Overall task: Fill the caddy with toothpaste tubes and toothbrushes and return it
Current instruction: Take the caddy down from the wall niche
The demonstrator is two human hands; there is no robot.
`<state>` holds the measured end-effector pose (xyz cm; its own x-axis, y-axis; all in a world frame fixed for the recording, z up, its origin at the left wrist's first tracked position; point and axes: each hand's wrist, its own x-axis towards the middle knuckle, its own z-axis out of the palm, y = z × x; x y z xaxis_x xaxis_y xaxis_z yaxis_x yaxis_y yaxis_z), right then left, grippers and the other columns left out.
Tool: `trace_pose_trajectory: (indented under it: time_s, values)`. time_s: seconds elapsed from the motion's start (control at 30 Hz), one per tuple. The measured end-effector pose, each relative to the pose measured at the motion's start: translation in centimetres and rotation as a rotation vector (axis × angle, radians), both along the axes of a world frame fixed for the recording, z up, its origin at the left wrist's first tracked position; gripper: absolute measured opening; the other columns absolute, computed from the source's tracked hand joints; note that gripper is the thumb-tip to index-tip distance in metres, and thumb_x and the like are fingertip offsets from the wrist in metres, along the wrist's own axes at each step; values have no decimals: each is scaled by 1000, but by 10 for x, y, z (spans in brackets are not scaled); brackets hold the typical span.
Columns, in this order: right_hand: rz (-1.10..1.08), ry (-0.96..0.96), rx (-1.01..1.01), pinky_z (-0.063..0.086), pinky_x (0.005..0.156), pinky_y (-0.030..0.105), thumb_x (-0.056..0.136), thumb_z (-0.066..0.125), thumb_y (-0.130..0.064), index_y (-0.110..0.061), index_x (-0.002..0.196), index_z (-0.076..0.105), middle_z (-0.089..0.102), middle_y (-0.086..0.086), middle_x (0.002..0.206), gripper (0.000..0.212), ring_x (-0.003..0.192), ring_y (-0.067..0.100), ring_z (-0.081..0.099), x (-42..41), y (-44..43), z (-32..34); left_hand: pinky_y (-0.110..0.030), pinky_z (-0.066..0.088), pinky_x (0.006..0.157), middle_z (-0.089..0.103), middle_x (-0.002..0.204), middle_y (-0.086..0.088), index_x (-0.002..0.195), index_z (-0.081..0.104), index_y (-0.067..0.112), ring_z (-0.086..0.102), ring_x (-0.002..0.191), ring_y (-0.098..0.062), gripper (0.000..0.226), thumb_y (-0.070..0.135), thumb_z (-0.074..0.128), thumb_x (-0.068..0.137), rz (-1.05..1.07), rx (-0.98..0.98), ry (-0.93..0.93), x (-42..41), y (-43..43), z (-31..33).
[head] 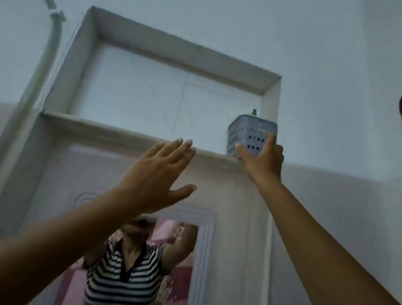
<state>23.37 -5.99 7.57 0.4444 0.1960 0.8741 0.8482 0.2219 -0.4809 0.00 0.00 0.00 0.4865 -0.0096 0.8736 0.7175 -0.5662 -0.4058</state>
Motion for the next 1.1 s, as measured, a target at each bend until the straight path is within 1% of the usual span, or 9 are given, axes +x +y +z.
trace_pose_trajectory:
  time_s: [0.37,0.5,0.6,0.7,0.83,0.9,0.97,1.03,1.1]
  values:
    - [-164,67,-216,31,119,57,78,85,-64,-41,168,-2,14,22,168,127,154,41,24,16,44,67,-37,0,122,-7,164,1,153,-6,26,-7,152,-17,129,93,-17,43,134,-305,123,27,66,57]
    - [-94,66,-173,41,113,57,74,89,-57,-45,163,16,19,18,161,116,146,40,31,10,59,76,-35,-4,121,-2,164,5,153,-1,31,-7,151,-14,114,92,11,58,31,-383,92,26,65,56]
    - [25,89,-80,45,109,56,70,93,-52,-41,153,31,28,16,151,104,139,39,38,3,61,78,-34,-2,121,6,164,5,153,9,31,0,152,-12,92,77,35,78,-45,-478,49,25,58,58]
    - [186,107,-5,51,107,56,68,92,-53,-41,148,34,34,14,143,99,134,37,44,-3,47,79,-39,10,121,22,162,3,151,26,30,15,150,-16,105,88,32,63,-170,-657,-23,23,41,68]
    - [428,83,66,62,96,54,64,91,-52,-45,142,34,36,8,132,97,122,37,56,-16,9,73,-45,26,118,36,156,-1,146,37,27,36,141,-18,101,89,33,67,-469,-877,-115,16,12,85]
    - [543,67,63,65,89,53,57,91,-53,-46,138,35,43,7,136,99,116,35,62,-24,-14,60,-45,29,117,40,153,2,143,40,33,42,136,-13,111,97,34,52,-602,-894,-134,10,1,89]
    - [659,67,31,68,79,47,50,91,-54,-44,132,39,56,8,136,98,110,32,70,-33,-34,40,-46,33,115,53,142,9,125,51,47,49,130,-9,86,95,33,56,-762,-902,-165,8,-17,85]
    - [749,59,-13,65,58,29,64,92,-47,-38,133,41,66,3,128,86,100,21,74,-42,-53,10,-45,41,109,65,126,14,115,58,49,59,120,-7,61,84,31,74,-881,-945,-226,10,-33,75]
    - [786,61,-53,57,47,20,81,90,-38,-32,139,39,67,0,125,77,96,13,72,-41,-64,-25,-42,48,99,71,118,7,121,59,43,66,111,-12,60,79,30,81,-912,-963,-300,12,-40,55]
